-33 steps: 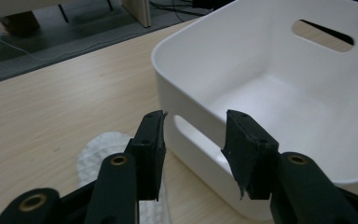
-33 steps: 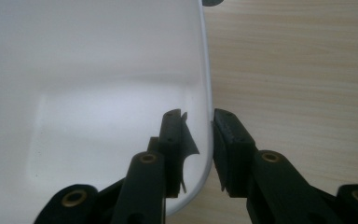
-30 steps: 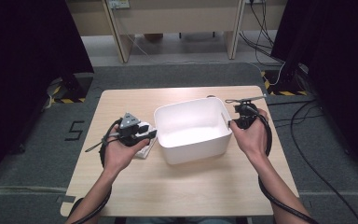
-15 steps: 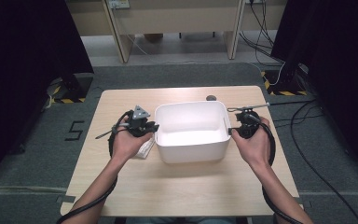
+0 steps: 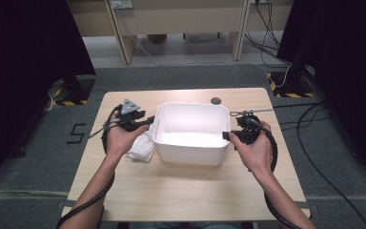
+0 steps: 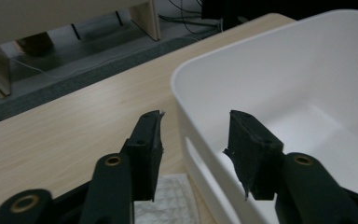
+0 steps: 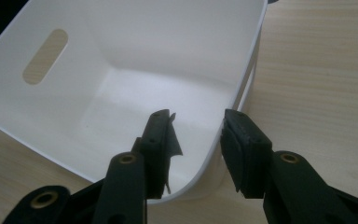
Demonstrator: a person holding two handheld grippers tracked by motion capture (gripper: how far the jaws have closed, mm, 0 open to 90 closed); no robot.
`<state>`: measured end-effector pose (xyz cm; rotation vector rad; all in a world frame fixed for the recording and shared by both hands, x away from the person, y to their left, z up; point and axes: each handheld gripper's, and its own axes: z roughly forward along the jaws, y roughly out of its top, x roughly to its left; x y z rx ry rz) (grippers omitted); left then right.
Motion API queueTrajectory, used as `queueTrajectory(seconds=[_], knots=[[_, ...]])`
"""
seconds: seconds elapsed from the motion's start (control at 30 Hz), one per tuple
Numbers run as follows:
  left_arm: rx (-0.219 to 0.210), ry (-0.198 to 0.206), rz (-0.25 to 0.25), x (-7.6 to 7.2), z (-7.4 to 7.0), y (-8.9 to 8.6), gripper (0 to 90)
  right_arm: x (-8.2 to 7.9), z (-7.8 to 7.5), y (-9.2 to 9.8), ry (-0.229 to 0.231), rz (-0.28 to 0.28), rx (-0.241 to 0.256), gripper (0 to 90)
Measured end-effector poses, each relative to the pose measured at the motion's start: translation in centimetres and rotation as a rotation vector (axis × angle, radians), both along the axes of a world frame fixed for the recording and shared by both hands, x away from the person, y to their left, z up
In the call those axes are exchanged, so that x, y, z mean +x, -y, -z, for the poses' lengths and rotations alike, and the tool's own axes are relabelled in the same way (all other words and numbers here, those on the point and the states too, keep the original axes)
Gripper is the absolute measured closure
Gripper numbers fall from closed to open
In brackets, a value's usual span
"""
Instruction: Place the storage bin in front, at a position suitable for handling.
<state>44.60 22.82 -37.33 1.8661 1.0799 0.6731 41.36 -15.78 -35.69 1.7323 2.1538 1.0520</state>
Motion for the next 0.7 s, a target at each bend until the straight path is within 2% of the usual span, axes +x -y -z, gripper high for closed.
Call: queueTrajectory(seconds=[0.1, 0.2, 0.33, 0.4, 0.5, 0.57, 0.7], knots=[[-0.005, -0.032, -0.017, -0.8, 1.5, -1.8, 46.4, 0.1, -0.1, 0.3, 0.035, 0.004, 0.025, 60.0], [0.006, -0.092, -0.02, -1.0, 3.8, -3.0, 42.8, 0.3, -0.2, 0.6, 0.056, 0.009, 0.04, 58.4], [0.042, -0.149, -0.048, -0.5, 6.5, -4.1, 40.3, 0.5, -0.1, 1.1, 0.069, 0.023, 0.055, 57.8], [0.059, -0.167, -0.048, -0.2, 7.4, -4.1, 39.5, 0.6, 0.0, 1.5, 0.071, 0.026, 0.059, 57.7], [0.07, -0.174, -0.055, -0.1, 7.9, -4.1, 39.5, 0.5, 0.2, 2.0, 0.069, 0.044, 0.062, 57.5], [0.056, -0.181, -0.06, -0.2, 8.2, -4.0, 40.3, 0.5, 0.3, 2.2, 0.067, 0.05, 0.069, 57.4], [0.075, -0.197, -0.04, -0.3, 8.6, -3.5, 39.9, 0.7, 0.5, 2.3, 0.061, 0.054, 0.067, 57.0]])
